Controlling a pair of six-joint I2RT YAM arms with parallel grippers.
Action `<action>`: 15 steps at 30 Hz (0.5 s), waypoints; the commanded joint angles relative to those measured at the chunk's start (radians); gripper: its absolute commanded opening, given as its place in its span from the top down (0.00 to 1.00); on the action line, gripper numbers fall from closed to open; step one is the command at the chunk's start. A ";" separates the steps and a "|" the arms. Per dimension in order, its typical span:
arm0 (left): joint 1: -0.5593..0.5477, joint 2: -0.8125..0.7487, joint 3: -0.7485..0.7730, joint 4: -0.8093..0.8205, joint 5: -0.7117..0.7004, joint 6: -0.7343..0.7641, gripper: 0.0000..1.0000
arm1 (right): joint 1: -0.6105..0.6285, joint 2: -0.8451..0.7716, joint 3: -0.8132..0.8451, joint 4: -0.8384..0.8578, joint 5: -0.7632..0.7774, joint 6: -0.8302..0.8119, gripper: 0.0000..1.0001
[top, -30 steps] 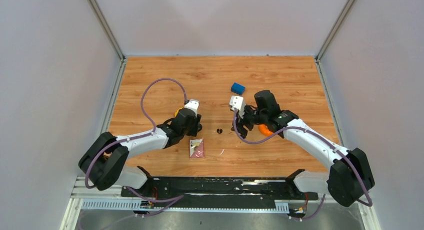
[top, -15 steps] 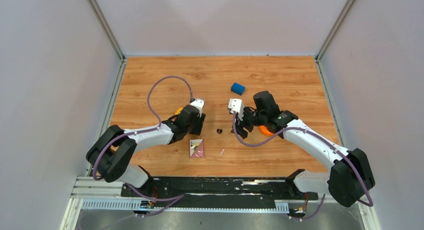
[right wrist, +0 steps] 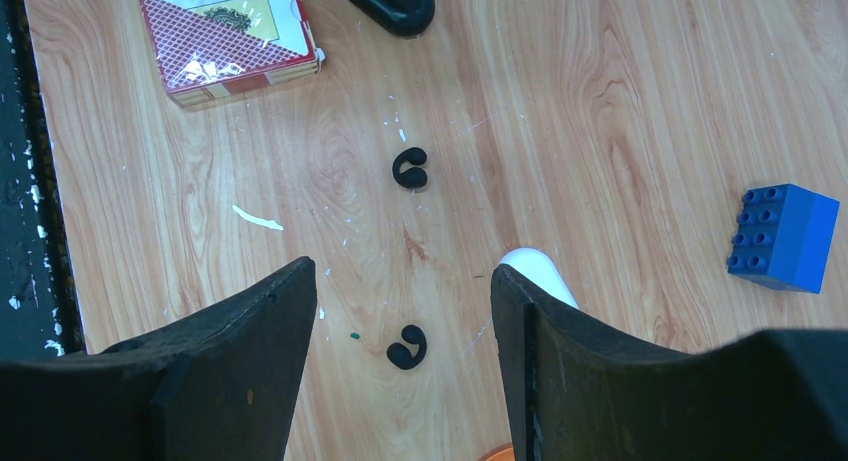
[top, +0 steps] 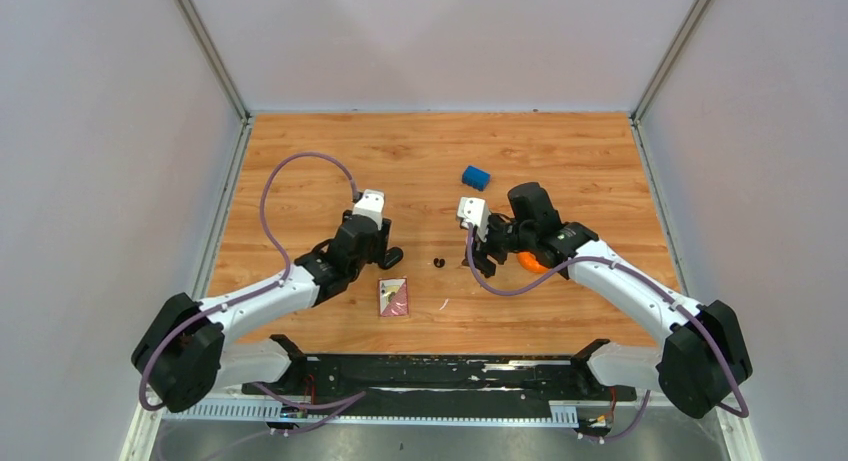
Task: Insert the wireless bluetooth earbuds into the charging case
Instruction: Pick up the charging case at the center of the board.
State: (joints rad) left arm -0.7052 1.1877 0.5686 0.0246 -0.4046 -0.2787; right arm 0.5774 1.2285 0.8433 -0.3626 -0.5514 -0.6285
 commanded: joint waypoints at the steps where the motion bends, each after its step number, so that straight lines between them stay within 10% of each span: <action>1: 0.003 0.056 0.050 -0.085 -0.169 0.029 0.42 | 0.001 -0.013 0.034 -0.004 -0.026 -0.010 0.35; 15: 0.000 0.270 0.176 -0.195 -0.018 0.071 0.48 | 0.000 -0.017 0.034 -0.006 -0.030 -0.013 0.36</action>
State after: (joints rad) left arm -0.7052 1.4433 0.6907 -0.1616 -0.5159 -0.2340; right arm 0.5774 1.2285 0.8433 -0.3626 -0.5514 -0.6308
